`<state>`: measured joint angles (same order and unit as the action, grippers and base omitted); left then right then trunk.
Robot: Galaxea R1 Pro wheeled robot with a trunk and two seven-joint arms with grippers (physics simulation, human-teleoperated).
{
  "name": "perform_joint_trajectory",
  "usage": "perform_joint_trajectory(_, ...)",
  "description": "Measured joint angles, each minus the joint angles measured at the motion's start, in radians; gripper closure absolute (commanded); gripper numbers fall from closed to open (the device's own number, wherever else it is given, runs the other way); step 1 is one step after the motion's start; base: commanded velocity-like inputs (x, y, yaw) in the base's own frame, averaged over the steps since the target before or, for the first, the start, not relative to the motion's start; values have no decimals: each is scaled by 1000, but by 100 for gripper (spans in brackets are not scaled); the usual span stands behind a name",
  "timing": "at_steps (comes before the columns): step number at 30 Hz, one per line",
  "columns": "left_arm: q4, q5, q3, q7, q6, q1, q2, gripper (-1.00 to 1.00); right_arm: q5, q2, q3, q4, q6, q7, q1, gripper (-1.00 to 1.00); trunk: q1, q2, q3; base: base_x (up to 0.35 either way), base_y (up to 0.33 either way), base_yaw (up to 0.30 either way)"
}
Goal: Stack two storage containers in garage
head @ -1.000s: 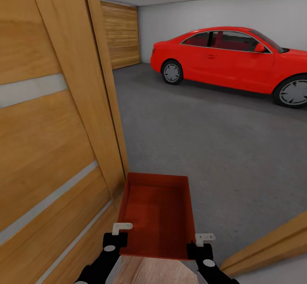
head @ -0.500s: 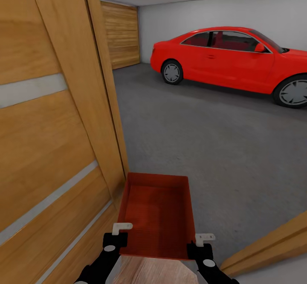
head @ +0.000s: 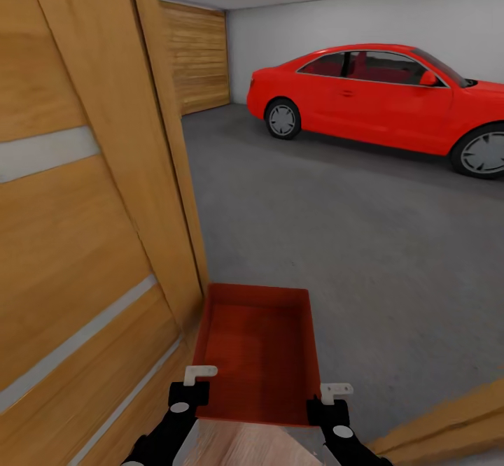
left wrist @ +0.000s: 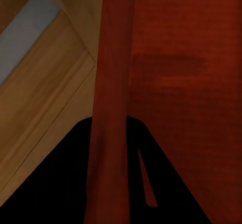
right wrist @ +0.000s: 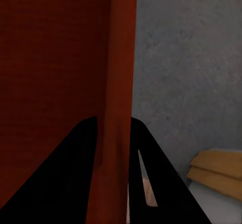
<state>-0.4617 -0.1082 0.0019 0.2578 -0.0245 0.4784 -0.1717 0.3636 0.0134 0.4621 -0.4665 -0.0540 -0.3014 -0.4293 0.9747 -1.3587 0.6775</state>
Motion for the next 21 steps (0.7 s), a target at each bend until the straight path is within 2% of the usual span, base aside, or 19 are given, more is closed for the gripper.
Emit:
perform_joint_trajectory(9,0,1,-1,2,0,0,0,100,-1,0,-1,0,0,1,0,100,0,0,0,303,0,0)
perform_joint_trajectory(17,1,0,-1,3,-1,0,-1,100,3,-1,0,0,1,2,0,100,0,0,0,101,0,-9)
perform_joint_trajectory(21,1,1,-1,2,-1,0,0,100,0,0,-1,0,1,2,0,100,1,0,0,10,0,-156)
